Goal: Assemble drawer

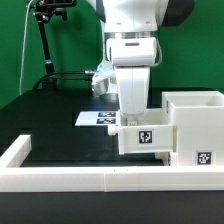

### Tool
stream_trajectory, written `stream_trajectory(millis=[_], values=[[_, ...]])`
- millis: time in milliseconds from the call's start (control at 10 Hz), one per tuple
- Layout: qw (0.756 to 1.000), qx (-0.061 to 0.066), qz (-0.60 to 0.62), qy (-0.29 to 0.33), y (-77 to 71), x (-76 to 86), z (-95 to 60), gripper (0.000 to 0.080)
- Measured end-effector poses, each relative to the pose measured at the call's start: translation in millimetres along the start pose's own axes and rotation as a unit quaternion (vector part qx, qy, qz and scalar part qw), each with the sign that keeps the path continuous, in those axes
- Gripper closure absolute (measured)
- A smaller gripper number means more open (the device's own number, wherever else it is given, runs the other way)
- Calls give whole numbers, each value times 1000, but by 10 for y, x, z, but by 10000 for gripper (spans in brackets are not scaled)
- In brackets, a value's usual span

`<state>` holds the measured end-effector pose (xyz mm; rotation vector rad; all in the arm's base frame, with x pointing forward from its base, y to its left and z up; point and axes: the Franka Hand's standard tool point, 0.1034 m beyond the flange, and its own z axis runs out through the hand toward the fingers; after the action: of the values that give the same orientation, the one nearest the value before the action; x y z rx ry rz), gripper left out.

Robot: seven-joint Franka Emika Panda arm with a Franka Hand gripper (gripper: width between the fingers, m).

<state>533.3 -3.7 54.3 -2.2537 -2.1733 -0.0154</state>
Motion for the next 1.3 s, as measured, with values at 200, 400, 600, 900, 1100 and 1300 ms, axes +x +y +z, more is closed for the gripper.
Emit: stream_trajectory(millis=[200, 400, 600, 900, 1100, 1300], values=[[1000, -3, 0, -2, 60, 30, -41, 755], [1000, -1, -2, -2, 88, 56, -53, 755], [1000, 2, -2, -2, 88, 61, -38, 755], [1000, 5, 6, -2, 71, 108, -8, 755], [1000, 5, -2, -4, 73, 158, -6, 755], [1000, 2, -10, -7, 80, 154, -11, 755]])
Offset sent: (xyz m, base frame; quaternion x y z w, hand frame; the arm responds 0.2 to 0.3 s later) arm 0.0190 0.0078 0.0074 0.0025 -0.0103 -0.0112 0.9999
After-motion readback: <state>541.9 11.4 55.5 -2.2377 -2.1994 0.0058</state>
